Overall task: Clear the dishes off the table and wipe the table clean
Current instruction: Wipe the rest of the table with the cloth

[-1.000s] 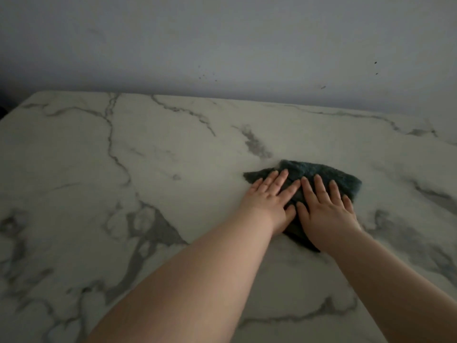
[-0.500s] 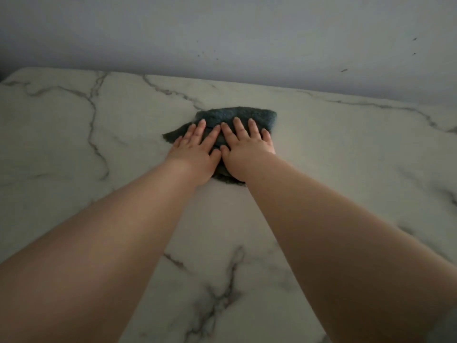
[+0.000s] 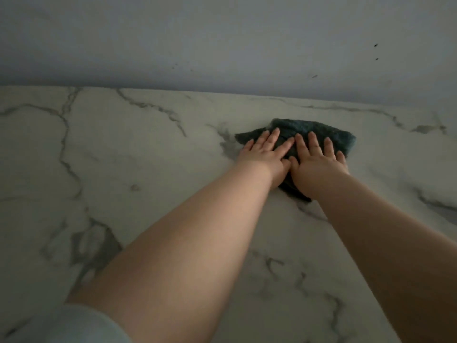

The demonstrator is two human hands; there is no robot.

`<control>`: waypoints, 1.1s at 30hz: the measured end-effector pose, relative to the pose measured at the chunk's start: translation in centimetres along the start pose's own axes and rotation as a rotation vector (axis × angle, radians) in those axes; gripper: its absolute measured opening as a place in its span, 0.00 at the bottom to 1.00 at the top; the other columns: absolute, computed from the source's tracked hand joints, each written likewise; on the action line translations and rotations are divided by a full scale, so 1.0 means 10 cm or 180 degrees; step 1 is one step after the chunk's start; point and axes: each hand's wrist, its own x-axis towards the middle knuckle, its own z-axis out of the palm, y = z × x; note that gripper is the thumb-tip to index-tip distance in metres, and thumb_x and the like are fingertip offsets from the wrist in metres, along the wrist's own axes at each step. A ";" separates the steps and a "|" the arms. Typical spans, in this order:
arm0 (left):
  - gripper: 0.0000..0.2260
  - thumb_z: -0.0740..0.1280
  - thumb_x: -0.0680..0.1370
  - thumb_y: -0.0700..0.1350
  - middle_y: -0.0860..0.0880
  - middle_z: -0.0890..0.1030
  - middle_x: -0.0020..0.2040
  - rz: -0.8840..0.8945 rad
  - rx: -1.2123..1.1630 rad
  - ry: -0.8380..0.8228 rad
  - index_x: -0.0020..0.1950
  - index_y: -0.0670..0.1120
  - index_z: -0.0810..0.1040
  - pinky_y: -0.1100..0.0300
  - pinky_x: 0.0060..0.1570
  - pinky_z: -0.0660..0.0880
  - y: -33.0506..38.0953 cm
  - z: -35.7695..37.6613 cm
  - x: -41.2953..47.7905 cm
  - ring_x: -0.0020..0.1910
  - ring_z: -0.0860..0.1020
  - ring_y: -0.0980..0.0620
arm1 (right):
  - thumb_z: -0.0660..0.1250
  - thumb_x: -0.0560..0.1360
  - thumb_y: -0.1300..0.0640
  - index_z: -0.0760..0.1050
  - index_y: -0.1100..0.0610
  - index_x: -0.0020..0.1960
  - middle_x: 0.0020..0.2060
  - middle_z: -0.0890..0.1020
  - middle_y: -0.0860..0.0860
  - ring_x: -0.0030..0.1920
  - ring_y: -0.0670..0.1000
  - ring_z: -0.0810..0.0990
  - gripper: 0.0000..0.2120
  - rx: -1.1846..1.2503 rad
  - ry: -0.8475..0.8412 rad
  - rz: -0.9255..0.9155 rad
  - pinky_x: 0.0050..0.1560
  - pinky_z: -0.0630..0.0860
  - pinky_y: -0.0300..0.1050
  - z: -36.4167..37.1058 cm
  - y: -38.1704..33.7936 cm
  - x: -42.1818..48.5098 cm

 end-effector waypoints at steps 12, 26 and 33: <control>0.25 0.46 0.82 0.55 0.51 0.39 0.79 -0.1165 0.0206 0.0193 0.78 0.60 0.41 0.50 0.76 0.44 -1.74 -0.21 -0.49 0.78 0.41 0.51 | 0.45 0.81 0.42 0.40 0.45 0.79 0.79 0.41 0.47 0.77 0.57 0.37 0.28 0.0052 -0.0101 -0.1257 0.75 0.38 0.61 0.09 -1.82 0.31; 0.25 0.44 0.82 0.57 0.51 0.34 0.78 -0.0710 0.0060 0.0100 0.77 0.60 0.38 0.48 0.75 0.39 -0.40 0.20 -0.67 0.77 0.37 0.49 | 0.44 0.81 0.42 0.41 0.45 0.79 0.79 0.44 0.48 0.78 0.56 0.44 0.28 -0.0181 0.0037 -0.0971 0.76 0.46 0.56 0.15 -0.43 -0.30; 0.25 0.44 0.82 0.58 0.51 0.34 0.78 -0.0269 0.0188 0.0115 0.78 0.59 0.39 0.49 0.75 0.41 -0.38 0.46 -1.44 0.78 0.38 0.50 | 0.44 0.81 0.43 0.40 0.45 0.79 0.79 0.42 0.49 0.78 0.56 0.42 0.29 -0.0104 -0.0024 -0.0670 0.76 0.45 0.56 0.38 -0.44 -1.20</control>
